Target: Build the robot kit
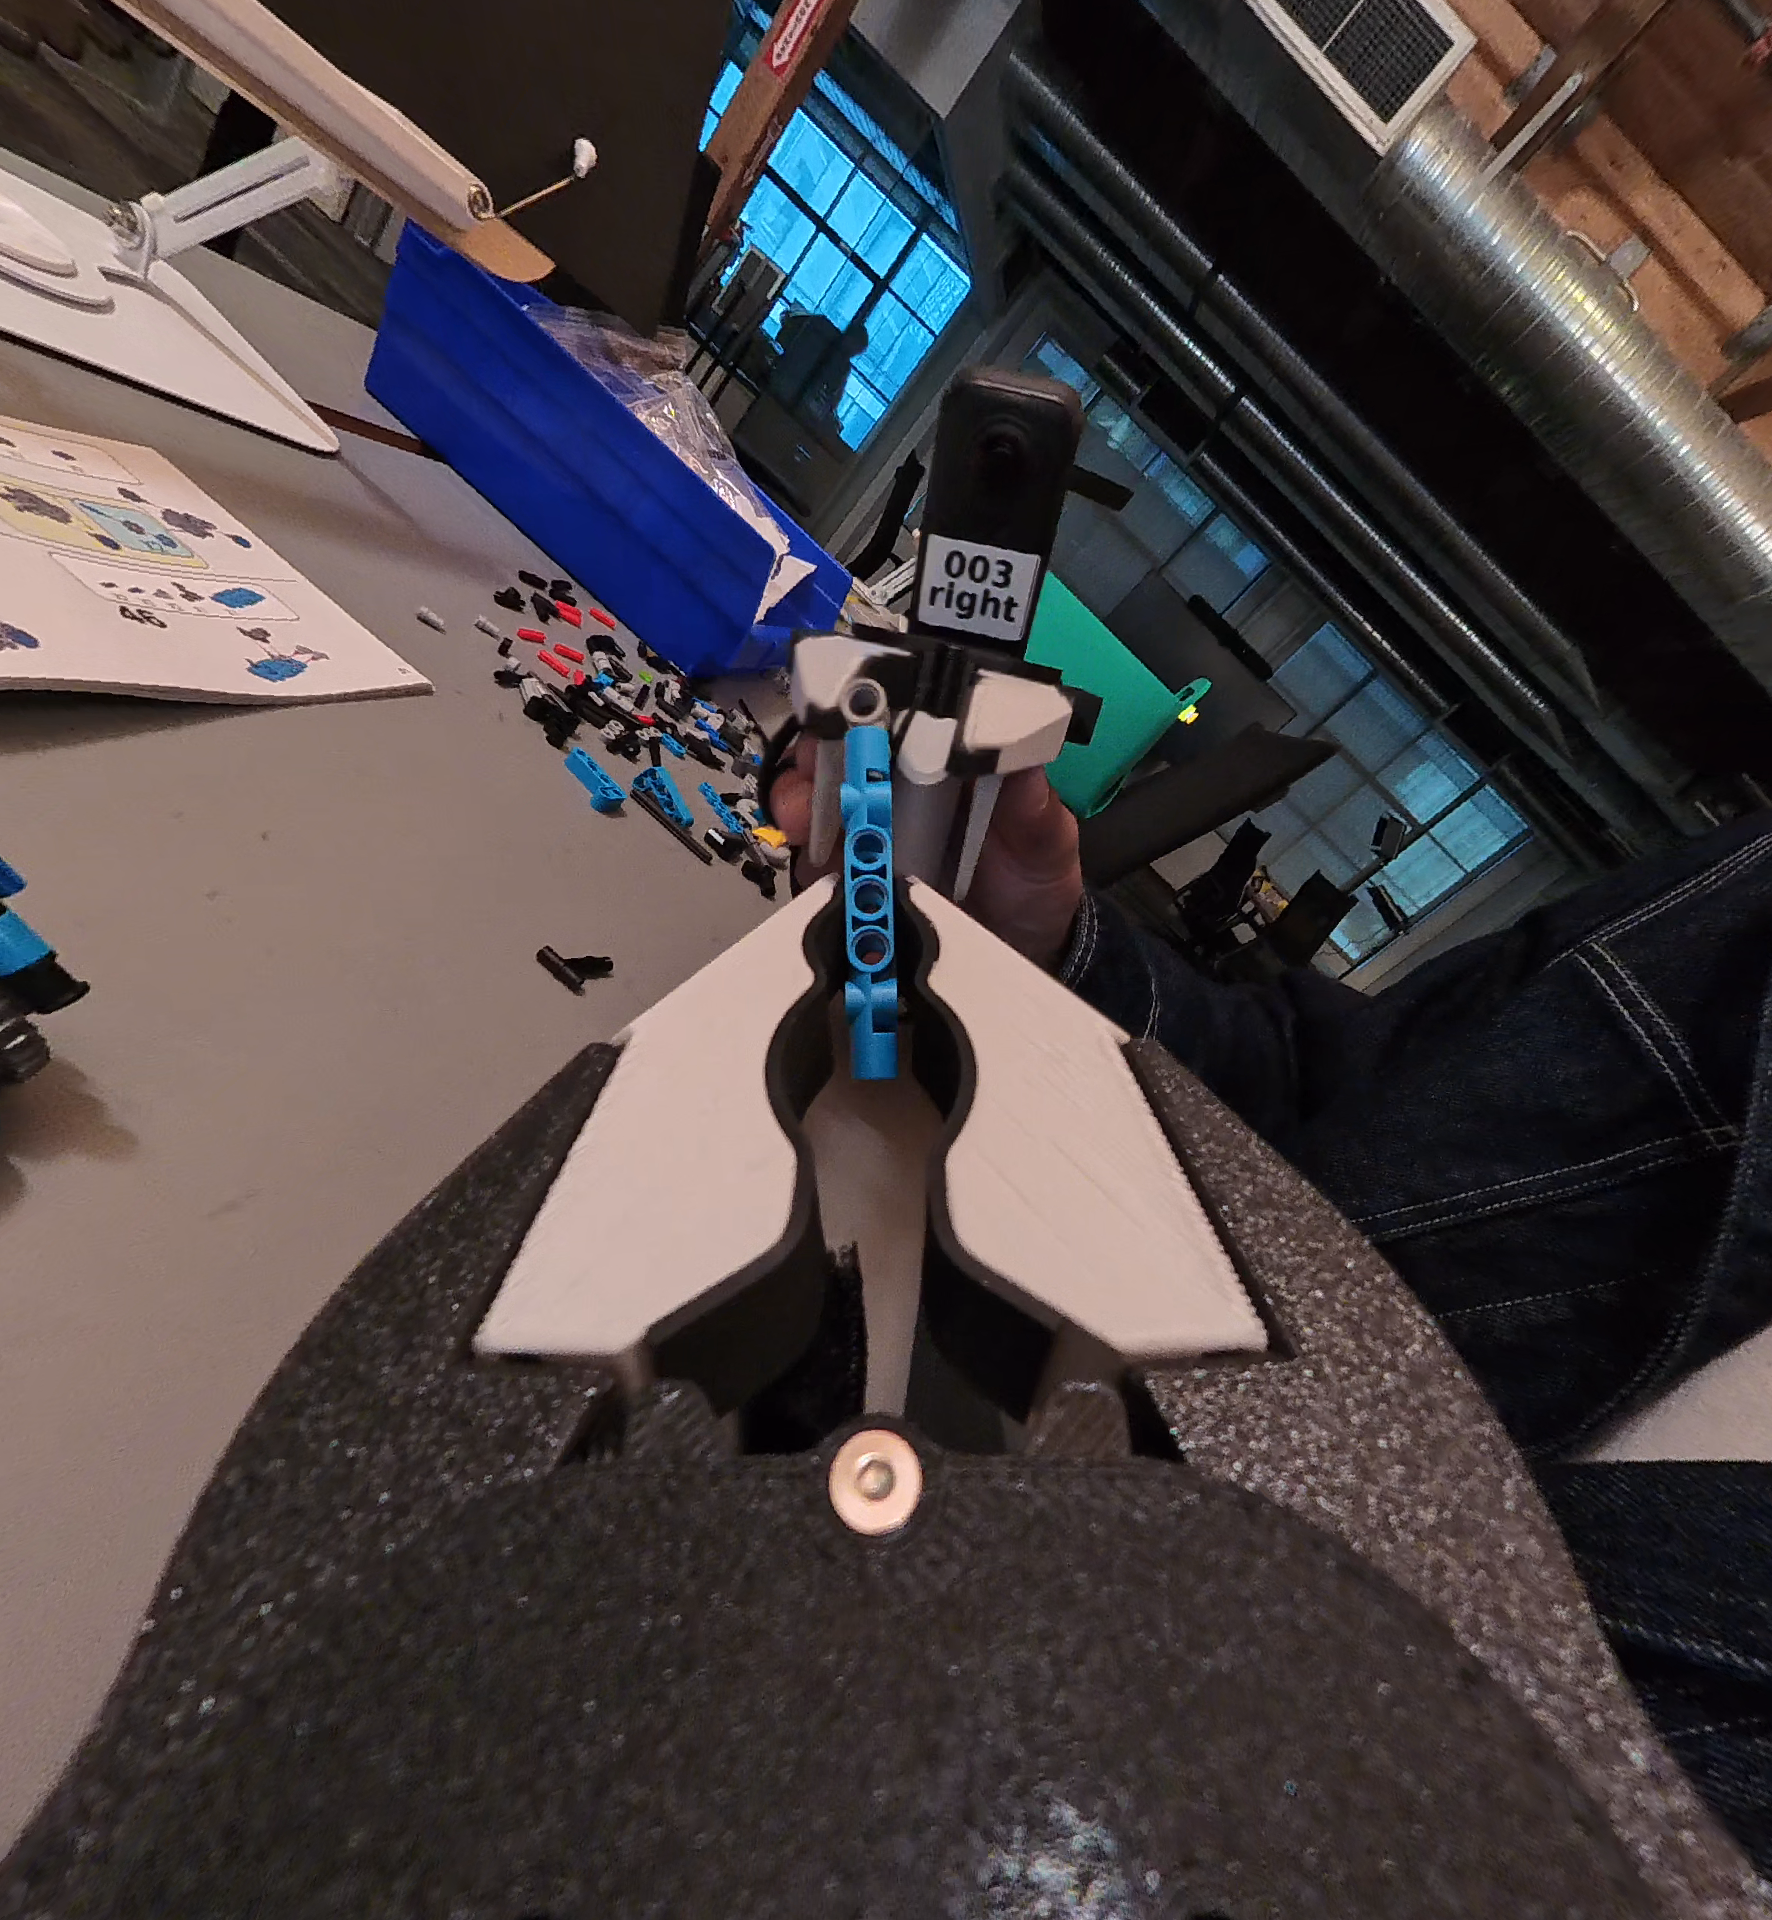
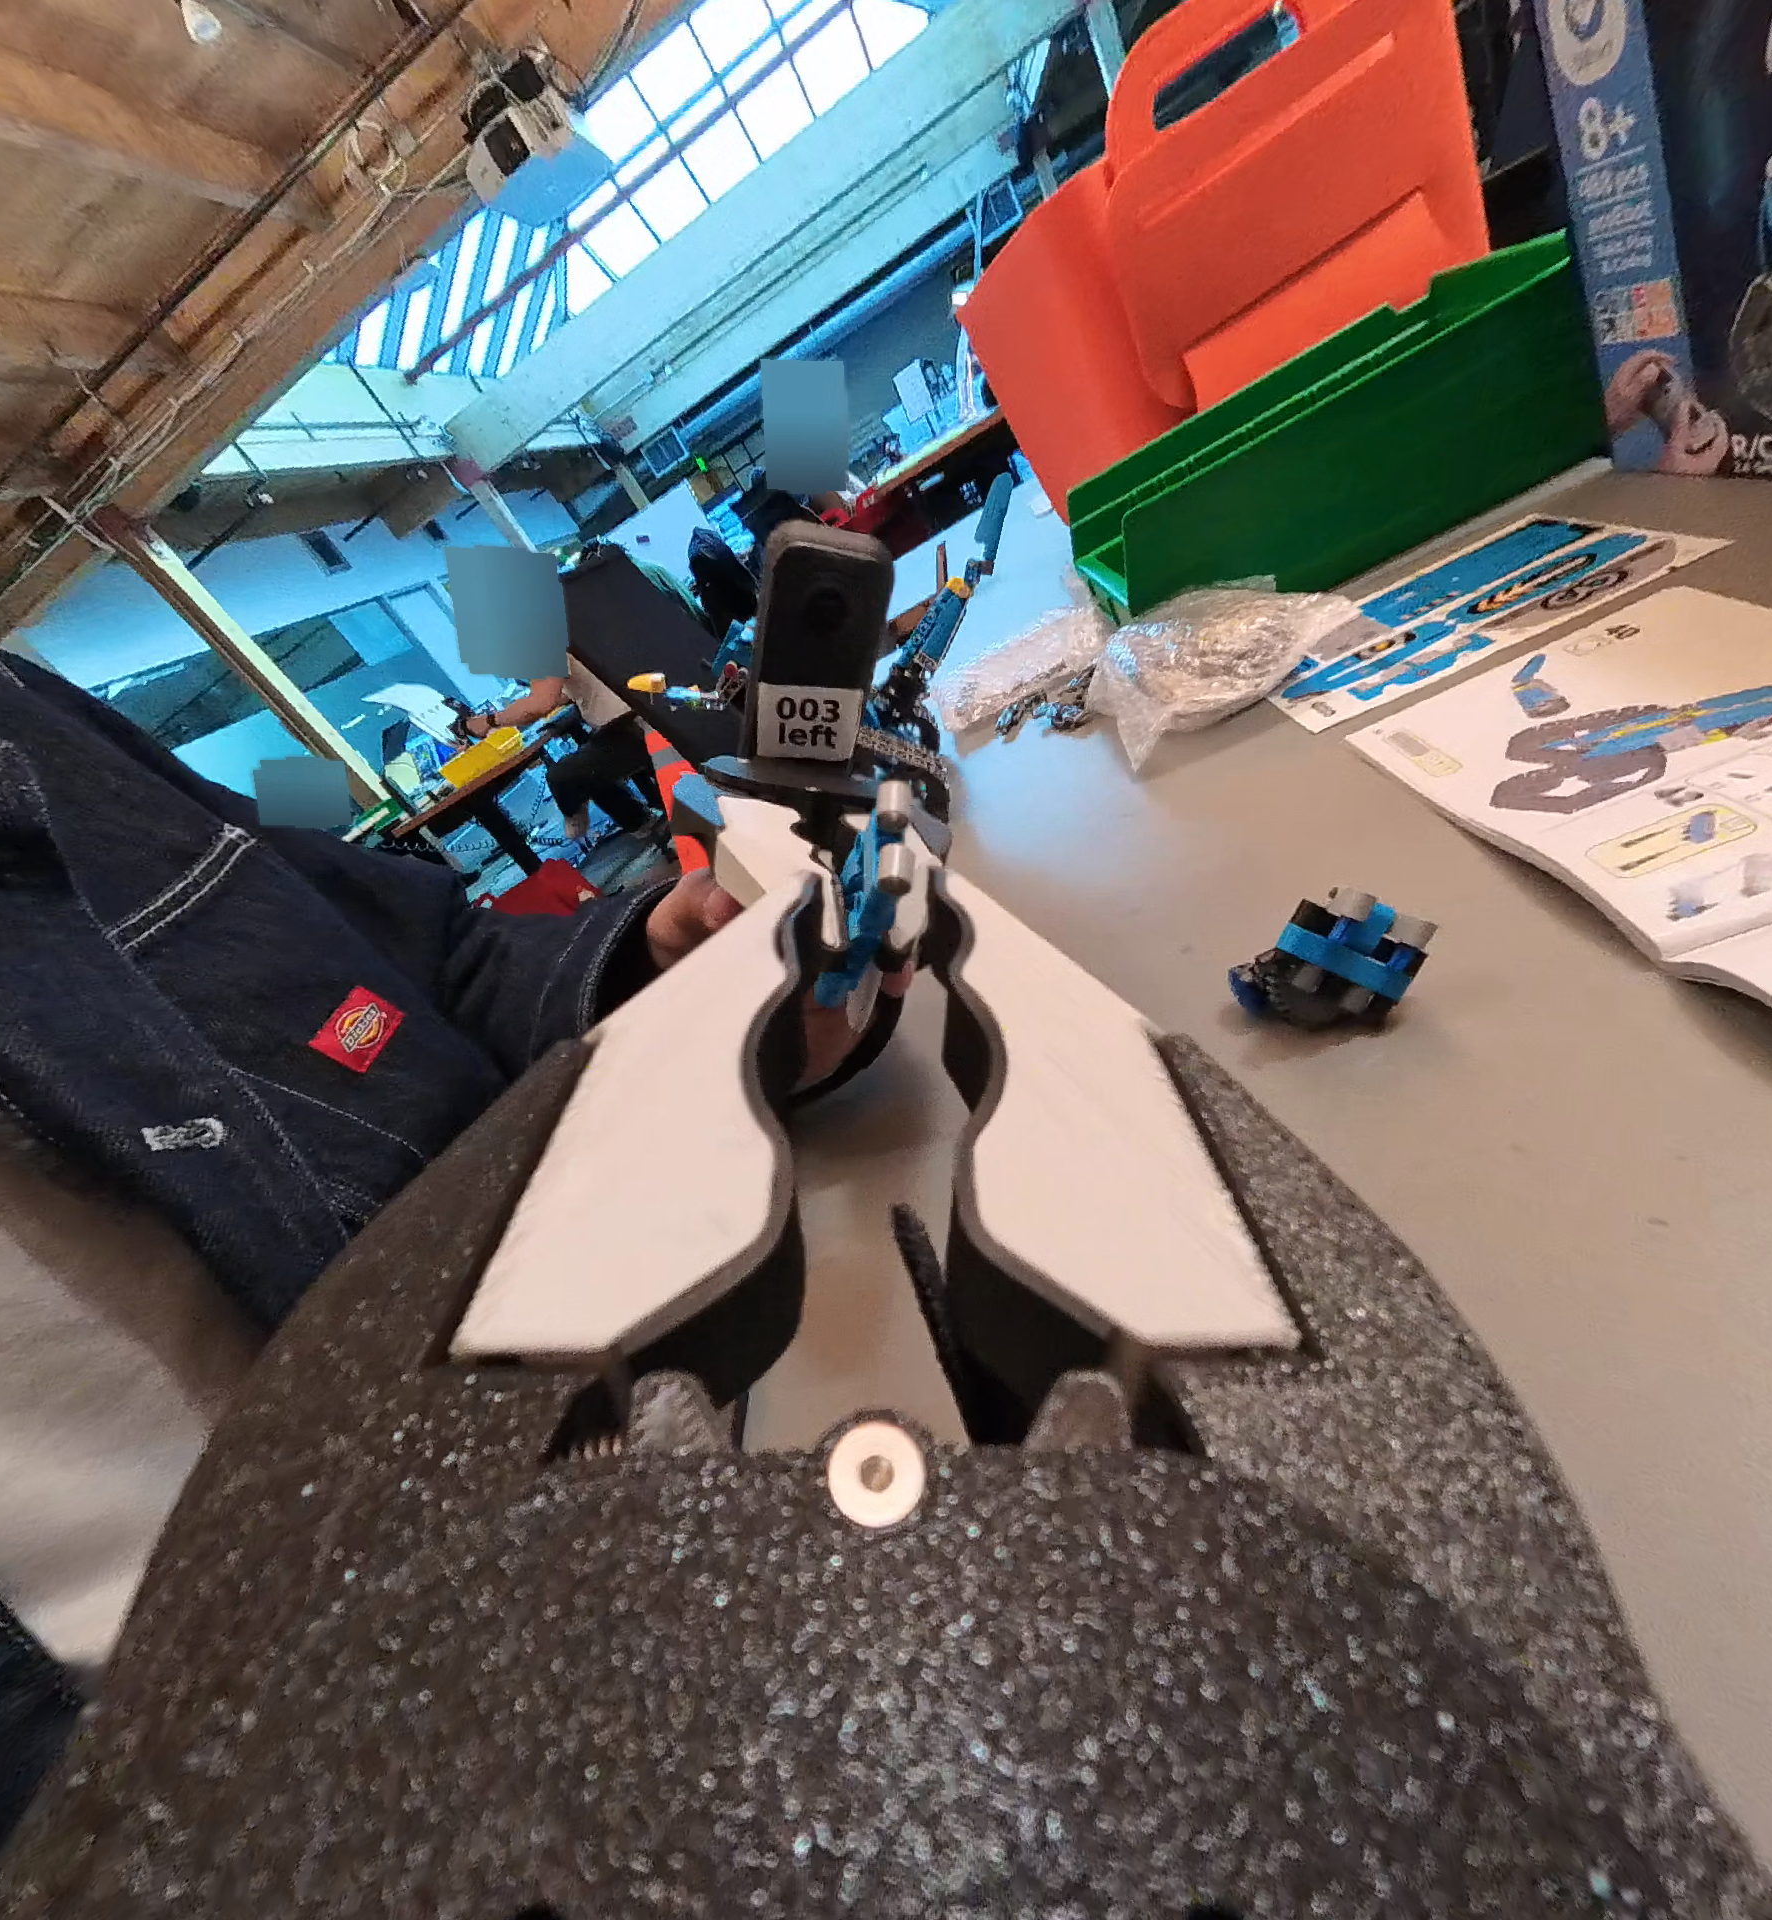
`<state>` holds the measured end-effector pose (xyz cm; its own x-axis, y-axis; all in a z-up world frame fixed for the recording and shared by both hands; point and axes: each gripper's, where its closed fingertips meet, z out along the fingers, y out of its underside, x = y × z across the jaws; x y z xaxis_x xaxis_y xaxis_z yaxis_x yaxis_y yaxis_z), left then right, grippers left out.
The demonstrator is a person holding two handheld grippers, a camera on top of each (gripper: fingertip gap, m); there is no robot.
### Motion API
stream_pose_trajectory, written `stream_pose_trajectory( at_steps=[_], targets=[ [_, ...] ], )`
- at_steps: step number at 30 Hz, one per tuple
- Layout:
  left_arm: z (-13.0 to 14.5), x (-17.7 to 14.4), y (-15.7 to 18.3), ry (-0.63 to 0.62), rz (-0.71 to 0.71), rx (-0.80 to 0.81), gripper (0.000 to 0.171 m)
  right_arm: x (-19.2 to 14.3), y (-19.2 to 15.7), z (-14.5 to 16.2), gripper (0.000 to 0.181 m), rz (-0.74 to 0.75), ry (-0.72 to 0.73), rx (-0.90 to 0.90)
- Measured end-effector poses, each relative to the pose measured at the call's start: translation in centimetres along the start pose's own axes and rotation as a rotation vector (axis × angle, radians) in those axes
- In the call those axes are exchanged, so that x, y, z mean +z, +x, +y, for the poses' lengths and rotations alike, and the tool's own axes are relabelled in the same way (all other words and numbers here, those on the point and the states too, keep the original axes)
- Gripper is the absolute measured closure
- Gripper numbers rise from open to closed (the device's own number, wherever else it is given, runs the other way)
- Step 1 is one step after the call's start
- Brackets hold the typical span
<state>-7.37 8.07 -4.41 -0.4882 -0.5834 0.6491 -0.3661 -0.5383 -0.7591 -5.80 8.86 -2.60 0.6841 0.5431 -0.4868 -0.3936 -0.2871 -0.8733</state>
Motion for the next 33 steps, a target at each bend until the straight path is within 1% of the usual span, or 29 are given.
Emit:
stream_pose_trajectory(
  at_steps=[1,2,4,5,6,9,13,15,18,22,25,30,33],
  targets=[
    [0.0,0.1,0.1,-0.004,0.0,0.011,0.165,0.2,0.0,0.3,0.156,-0.001,-0.012,0.013],
    [0.1,0.1,0.2,-0.01,0.002,0.02,0.165,0.4,-0.1,0.3,0.155,-0.015,-0.011,0.033],
    [0.4,0.3,0.4,-0.021,0.007,0.029,0.165,0.6,-0.6,0.5,0.162,-0.059,-0.012,0.065],
    [0.5,0.3,0.6,-0.027,0.016,0.029,0.165,0.6,-0.5,0.5,0.172,-0.059,-0.013,0.071],
    [0.5,0.4,0.6,-0.028,0.016,0.031,0.165,0.6,-0.4,0.5,0.174,-0.052,-0.01,0.069],
    [0.8,0.5,1.3,-0.046,0.051,0.027,0.165,0.5,-1.1,0.6,0.175,-0.096,-0.013,0.084],
    [1.0,0.4,1.9,-0.055,0.094,0.002,0.166,0.5,-1.8,0.6,0.175,-0.108,-0.026,0.034],
    [1.1,0.5,1.7,-0.062,0.08,0.014,0.165,0.5,-1.6,0.7,0.175,-0.099,-0.035,0.033],
    [1.0,0.4,1.7,-0.058,0.097,-0.017,0.165,0.5,-1.6,0.7,0.175,-0.1,-0.034,0.037],
    [1.1,0.5,1.2,-0.063,0.076,-0.023,0.165,0.5,-1.0,0.9,0.174,-0.104,-0.03,0.099],
    [1.2,0.4,0.7,-0.068,0.057,-0.046,0.165,0.5,-0.9,0.5,0.158,-0.129,-0.006,0.16],
    [2.3,0.8,0.4,-0.129,0.013,0.012,0.166,0.5,-0.7,0.5,0.163,-0.118,0.001,0.157],
    [2.6,1.0,0.6,-0.146,0.021,0.021,0.165,0.7,-0.7,0.8,0.162,-0.12,-0.012,0.166]
  ],
)
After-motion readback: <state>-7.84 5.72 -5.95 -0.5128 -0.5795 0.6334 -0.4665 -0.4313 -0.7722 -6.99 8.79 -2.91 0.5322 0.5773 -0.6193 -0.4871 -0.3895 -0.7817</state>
